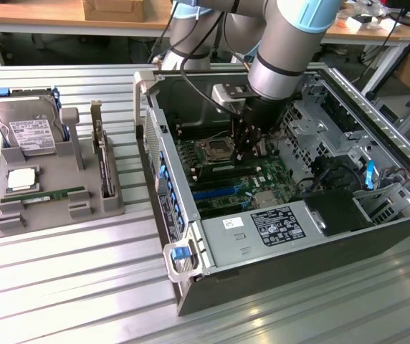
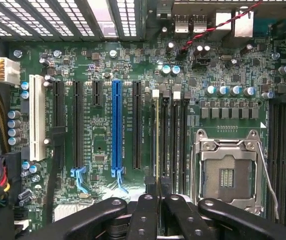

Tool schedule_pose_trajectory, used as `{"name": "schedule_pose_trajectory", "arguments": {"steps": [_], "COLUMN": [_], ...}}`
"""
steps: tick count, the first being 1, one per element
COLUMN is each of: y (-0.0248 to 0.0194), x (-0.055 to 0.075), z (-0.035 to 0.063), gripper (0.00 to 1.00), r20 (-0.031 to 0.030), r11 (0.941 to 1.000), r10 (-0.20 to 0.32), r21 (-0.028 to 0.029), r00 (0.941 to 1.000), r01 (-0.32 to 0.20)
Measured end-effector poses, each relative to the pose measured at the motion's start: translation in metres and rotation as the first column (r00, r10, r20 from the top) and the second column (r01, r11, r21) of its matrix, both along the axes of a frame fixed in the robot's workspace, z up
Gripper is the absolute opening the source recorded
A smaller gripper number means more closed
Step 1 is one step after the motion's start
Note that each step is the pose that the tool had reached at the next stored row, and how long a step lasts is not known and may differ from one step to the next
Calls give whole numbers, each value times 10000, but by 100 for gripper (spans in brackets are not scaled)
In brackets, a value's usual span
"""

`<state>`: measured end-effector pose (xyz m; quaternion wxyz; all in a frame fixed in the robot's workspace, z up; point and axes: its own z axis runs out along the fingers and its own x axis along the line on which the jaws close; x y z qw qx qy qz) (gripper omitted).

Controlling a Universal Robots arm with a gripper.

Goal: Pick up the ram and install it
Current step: 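Insert the ram into the slot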

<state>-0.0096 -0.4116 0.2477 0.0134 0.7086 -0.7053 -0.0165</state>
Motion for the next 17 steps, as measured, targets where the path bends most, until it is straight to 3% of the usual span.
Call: {"name": "schedule_pose_trajectory", "arguments": {"steps": [4, 8, 13, 17], "y": [8, 8, 43, 39], "x": [-11, -13, -13, -15], "z": [-46, -65, -80, -86], "gripper": [12, 12, 12, 12], "r20": [0, -1, 0, 2], "r11": [10000, 9999, 9999, 9999], "r10": [0, 0, 0, -1], "r21": [-16, -100, -101, -106], "r00": [10000, 10000, 10000, 10000], "r01": [0, 0, 0, 1]}}
